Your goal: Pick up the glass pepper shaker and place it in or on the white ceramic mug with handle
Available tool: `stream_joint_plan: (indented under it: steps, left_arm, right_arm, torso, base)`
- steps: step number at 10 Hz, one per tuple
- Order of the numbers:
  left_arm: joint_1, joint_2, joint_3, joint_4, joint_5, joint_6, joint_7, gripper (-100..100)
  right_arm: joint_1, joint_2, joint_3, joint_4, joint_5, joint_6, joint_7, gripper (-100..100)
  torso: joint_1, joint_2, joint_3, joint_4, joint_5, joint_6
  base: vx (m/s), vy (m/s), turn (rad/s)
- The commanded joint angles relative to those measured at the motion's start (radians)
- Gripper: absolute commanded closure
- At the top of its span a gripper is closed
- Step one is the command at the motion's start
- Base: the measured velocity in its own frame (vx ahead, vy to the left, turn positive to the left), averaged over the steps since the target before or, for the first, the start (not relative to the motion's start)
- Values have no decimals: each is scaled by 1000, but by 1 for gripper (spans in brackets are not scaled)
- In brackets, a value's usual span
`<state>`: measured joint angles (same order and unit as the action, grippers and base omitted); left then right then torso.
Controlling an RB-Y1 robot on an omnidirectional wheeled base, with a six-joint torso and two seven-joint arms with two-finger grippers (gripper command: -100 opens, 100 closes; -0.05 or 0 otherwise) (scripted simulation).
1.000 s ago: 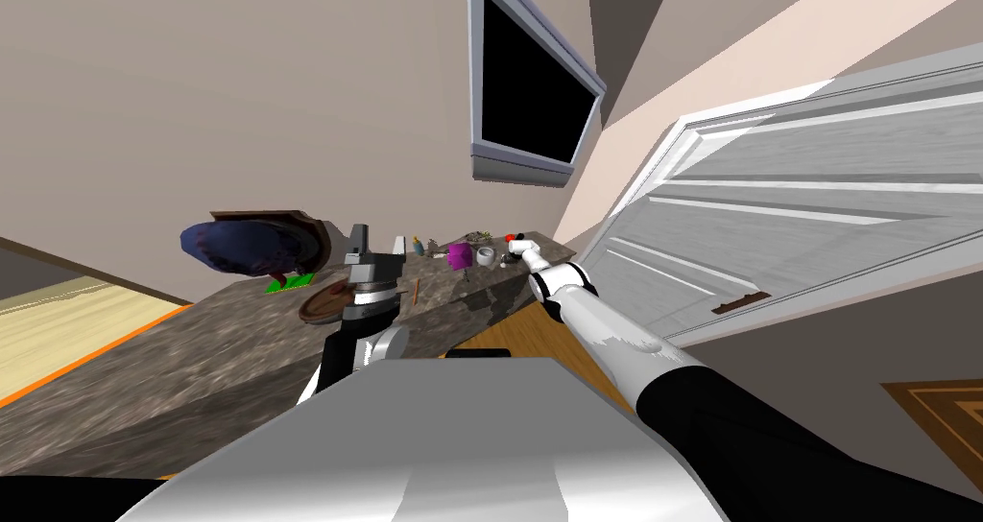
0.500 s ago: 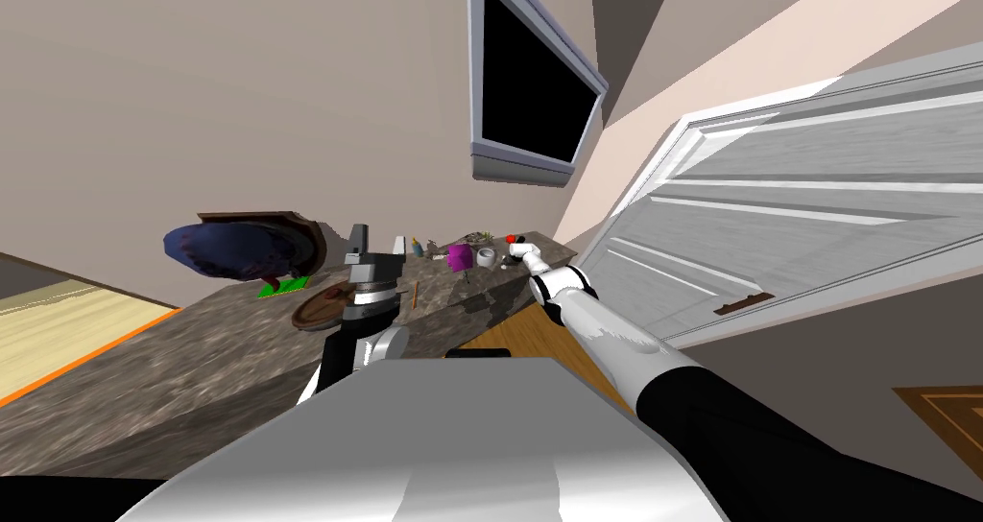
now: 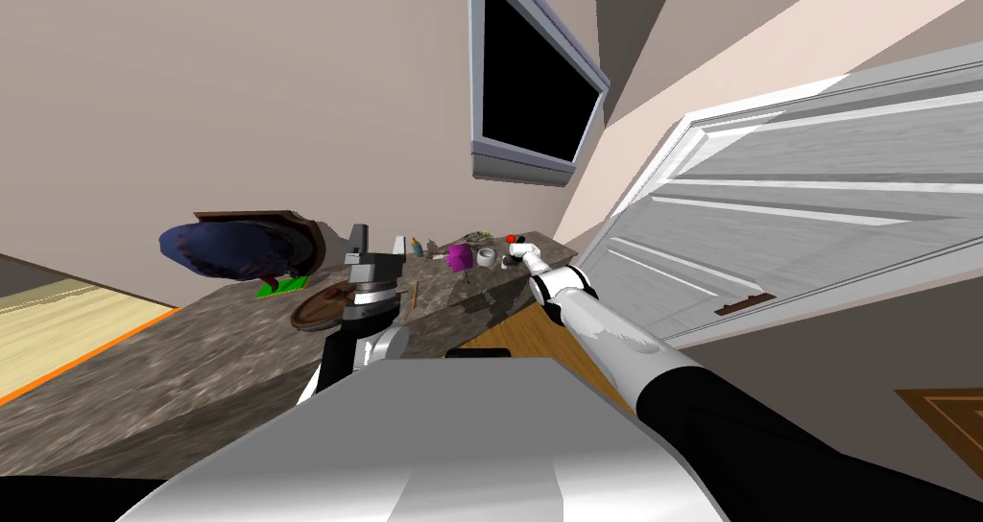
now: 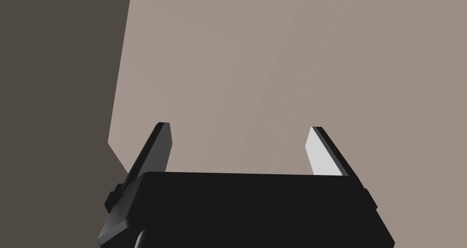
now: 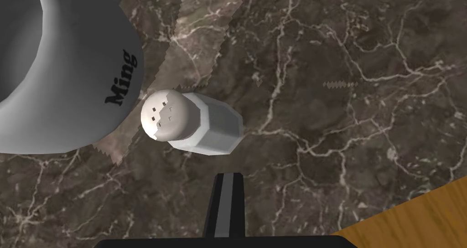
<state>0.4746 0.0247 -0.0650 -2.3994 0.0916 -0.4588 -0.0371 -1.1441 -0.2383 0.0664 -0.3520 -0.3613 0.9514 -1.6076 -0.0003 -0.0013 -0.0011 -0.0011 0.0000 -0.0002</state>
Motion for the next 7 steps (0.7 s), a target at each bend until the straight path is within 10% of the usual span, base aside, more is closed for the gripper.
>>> stream_joint_plan:
  steps: [1,2,7]
  left_arm:
    - [0,0,0,0,0,0,0,0]
    - [0,0,0,0,0,0,0,0]
    - [0,0,0,0,0,0,0,0]
  right_arm:
    - [0,0,0,0,0,0,0,0]
    - [-1,11,4,3,-22,-12,12,-100]
    - [7,17,11,4,-62,-60,39,-100]
  torso:
    - [0,0,0,0,0,0]
    - [0,0,0,0,0,0]
    - [-14,3,2,1,-3,1]
  base:
    - [0,0,0]
    - [-68,-114,27]
    - [-54,-165,46]
